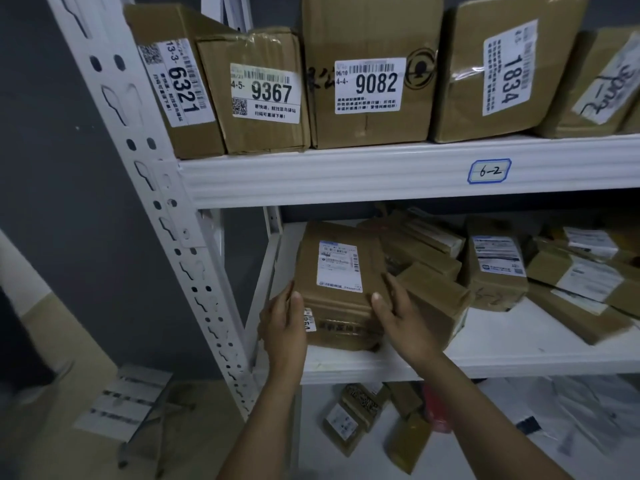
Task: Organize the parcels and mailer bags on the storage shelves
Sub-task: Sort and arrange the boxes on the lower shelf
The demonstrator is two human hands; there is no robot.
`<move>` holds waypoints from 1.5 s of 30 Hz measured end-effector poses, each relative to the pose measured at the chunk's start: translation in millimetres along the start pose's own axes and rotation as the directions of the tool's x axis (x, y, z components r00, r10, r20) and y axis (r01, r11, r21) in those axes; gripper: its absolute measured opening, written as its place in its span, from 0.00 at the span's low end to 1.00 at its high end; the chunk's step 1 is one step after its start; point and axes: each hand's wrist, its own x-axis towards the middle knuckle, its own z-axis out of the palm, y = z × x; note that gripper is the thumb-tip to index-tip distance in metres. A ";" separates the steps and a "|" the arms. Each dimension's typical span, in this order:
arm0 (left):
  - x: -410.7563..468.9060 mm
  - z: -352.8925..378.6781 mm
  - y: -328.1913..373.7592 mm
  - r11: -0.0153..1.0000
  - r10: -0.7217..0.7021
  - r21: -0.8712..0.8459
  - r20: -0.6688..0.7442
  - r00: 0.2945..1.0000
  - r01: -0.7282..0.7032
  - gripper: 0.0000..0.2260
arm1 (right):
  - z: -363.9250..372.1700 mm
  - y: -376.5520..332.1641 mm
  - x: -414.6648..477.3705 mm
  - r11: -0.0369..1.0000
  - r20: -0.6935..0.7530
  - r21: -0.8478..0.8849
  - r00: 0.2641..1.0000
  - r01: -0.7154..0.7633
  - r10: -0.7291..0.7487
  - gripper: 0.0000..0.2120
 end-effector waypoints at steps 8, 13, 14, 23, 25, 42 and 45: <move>-18.7 -12.3 24.8 0.995 0.068 -0.091 0.180 0.981 -0.052 0.16 | -20.0 -1.9 -12.8 0.962 0.019 0.240 0.991 -0.133 0.132 0.21; -32.7 -13.1 31.5 0.991 0.132 -0.020 0.135 0.982 -0.131 0.22 | -24.7 0.6 -29.5 0.849 0.237 0.436 0.948 -0.298 0.211 0.30; -34.2 -12.0 33.6 0.990 0.142 -0.008 0.146 0.979 -0.142 0.22 | -24.3 1.5 -32.3 0.831 0.274 0.454 0.938 -0.321 0.212 0.32; -43.2 -18.0 39.7 0.983 0.130 -0.152 0.173 0.976 -0.104 0.36 | -35.1 -10.2 -42.8 0.930 0.316 0.285 0.939 -0.232 0.138 0.36; -41.7 -21.8 43.1 0.967 0.129 -0.236 0.117 0.985 -0.099 0.37 | -35.1 -17.4 -44.7 0.978 0.349 0.145 0.933 -0.149 0.090 0.32; -31.6 -33.5 51.1 0.912 0.328 0.166 0.252 0.910 -0.375 0.26 | -15.9 -21.9 -42.6 0.990 0.082 -0.105 0.993 0.097 -0.088 0.20; -30.7 -33.8 27.7 0.899 0.140 0.390 0.180 0.974 -0.201 0.38 | -19.3 -16.8 -39.1 0.946 0.058 -0.277 0.986 0.169 -0.159 0.22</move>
